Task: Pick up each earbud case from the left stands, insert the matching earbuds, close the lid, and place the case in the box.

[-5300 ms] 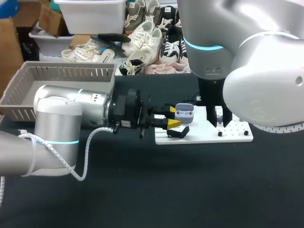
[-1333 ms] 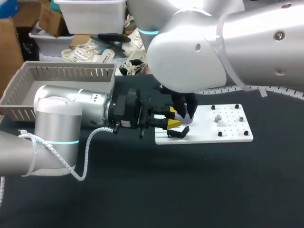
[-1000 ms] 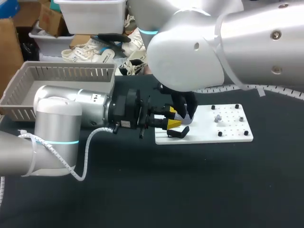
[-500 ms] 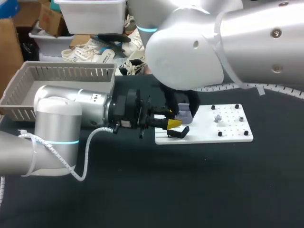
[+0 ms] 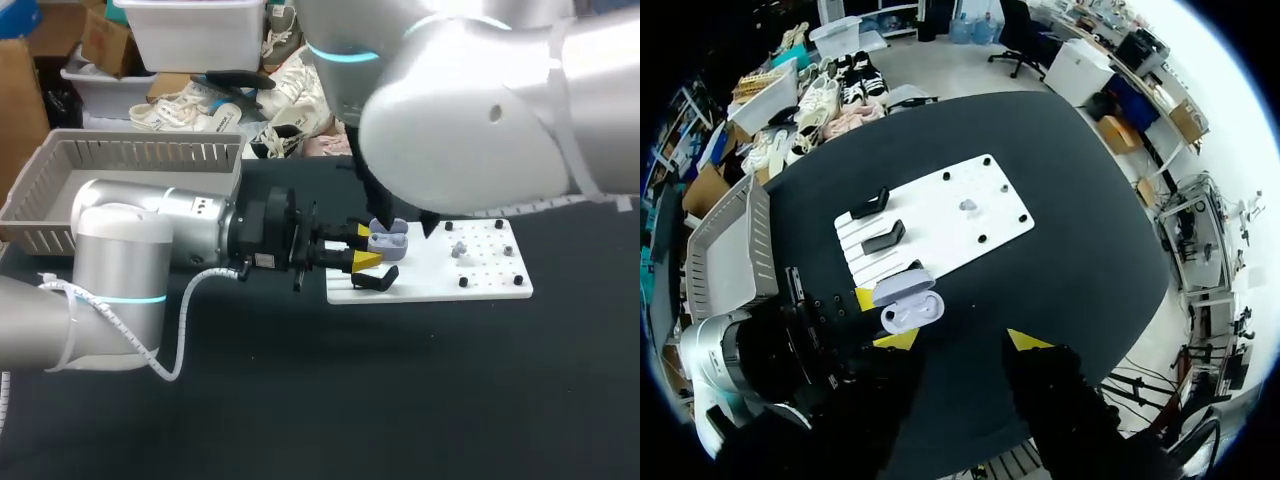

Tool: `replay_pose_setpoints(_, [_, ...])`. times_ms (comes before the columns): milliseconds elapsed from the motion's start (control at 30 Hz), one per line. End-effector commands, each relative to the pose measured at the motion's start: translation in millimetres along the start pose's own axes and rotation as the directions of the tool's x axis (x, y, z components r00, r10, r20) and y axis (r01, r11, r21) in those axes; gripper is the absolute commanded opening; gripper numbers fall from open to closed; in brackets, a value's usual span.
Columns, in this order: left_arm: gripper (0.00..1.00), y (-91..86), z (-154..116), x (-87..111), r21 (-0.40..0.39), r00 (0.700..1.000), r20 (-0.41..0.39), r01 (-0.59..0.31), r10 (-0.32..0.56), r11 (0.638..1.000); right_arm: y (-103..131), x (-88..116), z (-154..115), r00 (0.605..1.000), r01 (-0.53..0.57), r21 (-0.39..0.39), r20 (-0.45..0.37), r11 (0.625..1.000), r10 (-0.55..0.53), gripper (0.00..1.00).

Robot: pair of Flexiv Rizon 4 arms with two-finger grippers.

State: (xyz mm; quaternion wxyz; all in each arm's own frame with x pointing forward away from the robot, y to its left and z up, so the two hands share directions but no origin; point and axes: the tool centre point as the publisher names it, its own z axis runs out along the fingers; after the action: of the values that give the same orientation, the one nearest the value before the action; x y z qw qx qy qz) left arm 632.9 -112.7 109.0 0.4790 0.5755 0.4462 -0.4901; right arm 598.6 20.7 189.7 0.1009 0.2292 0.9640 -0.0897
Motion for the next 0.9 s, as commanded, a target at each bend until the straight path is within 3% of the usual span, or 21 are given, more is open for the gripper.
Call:
replay_pose_setpoints(33, [0.00,0.3,0.2,0.0,0.000,1.000,0.000,0.000,0.000,1.000,-34.7,1.9,3.4,0.997,-0.022,-0.184,0.070,0.983,0.036,0.47])
replay_pose_setpoints(200, [0.00,0.3,0.2,0.0,0.000,1.000,0.000,0.000,0.000,1.000,-47.9,-8.6,4.0,0.993,-0.045,-0.263,0.090,0.964,0.071,0.48])
replay_pose_setpoints(467, [0.00,0.3,0.2,0.0,0.000,1.000,0.000,0.000,0.000,1.000,-61.9,-28.4,14.6,0.994,-0.052,-0.309,0.076,0.950,0.079,0.50])
replay_pose_setpoints(733, [0.00,0.3,0.2,0.0,0.000,1.000,0.000,0.000,0.000,1.000,-68.5,-54.2,32.3,0.996,-0.029,-0.401,0.062,0.916,0.058,0.50])
replay_pose_setpoints(900, [0.00,0.3,0.2,0.0,0.000,1.000,0.000,0.000,0.000,1.000,-66.3,-70.5,50.3,0.998,-0.022,-0.419,0.049,0.908,0.047,0.52])
